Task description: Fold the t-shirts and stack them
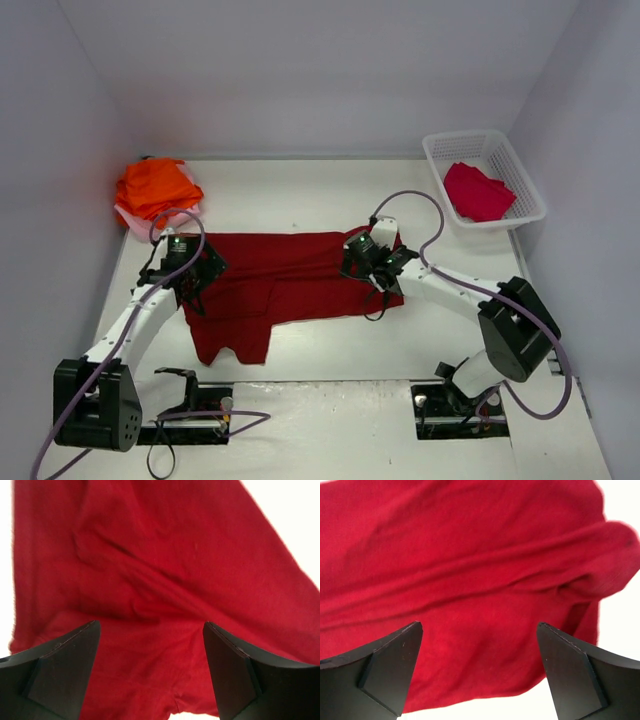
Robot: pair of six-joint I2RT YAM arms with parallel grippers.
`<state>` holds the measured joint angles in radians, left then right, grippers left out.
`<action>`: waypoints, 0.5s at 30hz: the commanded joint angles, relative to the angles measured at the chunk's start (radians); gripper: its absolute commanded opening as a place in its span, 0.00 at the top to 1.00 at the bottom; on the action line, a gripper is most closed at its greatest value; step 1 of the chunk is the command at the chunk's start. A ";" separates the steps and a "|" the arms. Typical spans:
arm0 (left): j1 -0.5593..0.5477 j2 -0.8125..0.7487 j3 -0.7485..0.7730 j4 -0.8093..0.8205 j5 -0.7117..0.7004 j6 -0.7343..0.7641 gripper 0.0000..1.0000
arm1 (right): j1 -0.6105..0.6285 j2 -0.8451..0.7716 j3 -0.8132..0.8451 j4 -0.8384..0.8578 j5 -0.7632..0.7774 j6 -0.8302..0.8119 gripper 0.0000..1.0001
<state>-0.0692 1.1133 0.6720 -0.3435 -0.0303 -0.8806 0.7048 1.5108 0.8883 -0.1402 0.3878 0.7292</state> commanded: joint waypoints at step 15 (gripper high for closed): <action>-0.040 -0.063 -0.083 -0.066 0.079 -0.090 0.22 | 0.097 0.015 -0.025 -0.110 0.135 0.269 0.08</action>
<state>-0.1032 1.0763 0.5762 -0.4053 0.0139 -0.9535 0.7986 1.5318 0.8745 -0.2188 0.4595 0.9264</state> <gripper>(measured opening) 0.782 0.921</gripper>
